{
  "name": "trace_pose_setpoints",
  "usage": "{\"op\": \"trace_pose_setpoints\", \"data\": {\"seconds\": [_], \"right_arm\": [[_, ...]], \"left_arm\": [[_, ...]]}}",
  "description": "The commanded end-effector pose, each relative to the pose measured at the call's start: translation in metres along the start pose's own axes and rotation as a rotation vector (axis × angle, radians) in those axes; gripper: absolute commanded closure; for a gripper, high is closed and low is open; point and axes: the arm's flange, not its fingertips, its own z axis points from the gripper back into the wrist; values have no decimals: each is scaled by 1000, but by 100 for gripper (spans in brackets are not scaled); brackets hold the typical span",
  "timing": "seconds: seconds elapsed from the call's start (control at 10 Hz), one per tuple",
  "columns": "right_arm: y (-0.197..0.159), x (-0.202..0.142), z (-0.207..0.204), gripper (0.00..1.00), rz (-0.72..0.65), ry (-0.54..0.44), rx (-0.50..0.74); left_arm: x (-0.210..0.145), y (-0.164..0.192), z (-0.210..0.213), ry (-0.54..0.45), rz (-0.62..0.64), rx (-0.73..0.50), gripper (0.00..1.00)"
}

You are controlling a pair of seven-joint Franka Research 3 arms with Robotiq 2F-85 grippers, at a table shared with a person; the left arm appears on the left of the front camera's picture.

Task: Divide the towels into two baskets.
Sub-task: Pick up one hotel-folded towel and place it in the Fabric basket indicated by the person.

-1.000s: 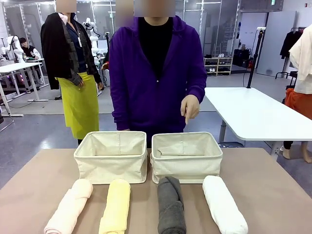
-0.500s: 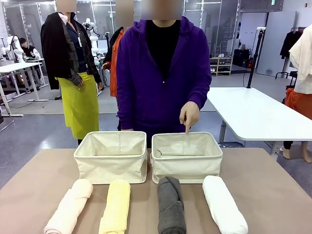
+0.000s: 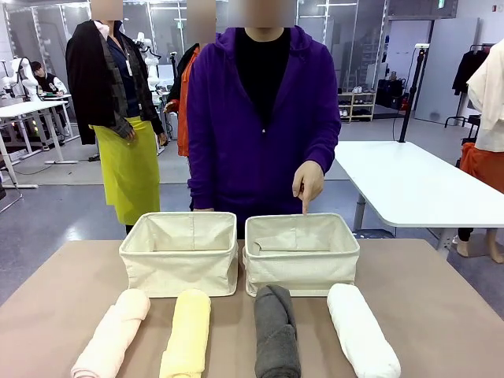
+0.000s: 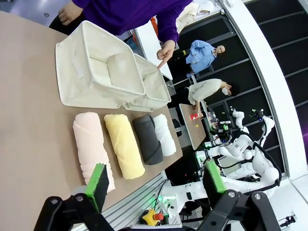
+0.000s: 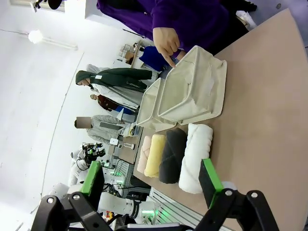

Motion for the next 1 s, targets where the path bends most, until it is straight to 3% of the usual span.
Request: {"op": "trace_pose_setpoints", "data": {"seconds": [0.0, 0.1, 0.2, 0.6, 0.9], "right_arm": [[2, 2, 2, 0, 21, -8, 13], [0, 0, 0, 0, 0, 0, 0], [12, 1, -27, 0, 33, 82, -84], [32, -4, -162, 0, 68, 430, -283], [25, -39, -250, 0, 108, 555, -455]], "left_arm": [[0, 0, 3, -6, -19, -21, 0], [0, 0, 3, -6, -19, -21, 0], [0, 0, 3, -6, -19, -21, 0], [0, 0, 3, -6, -19, -21, 0], [0, 0, 3, -6, -19, -21, 0]]}}
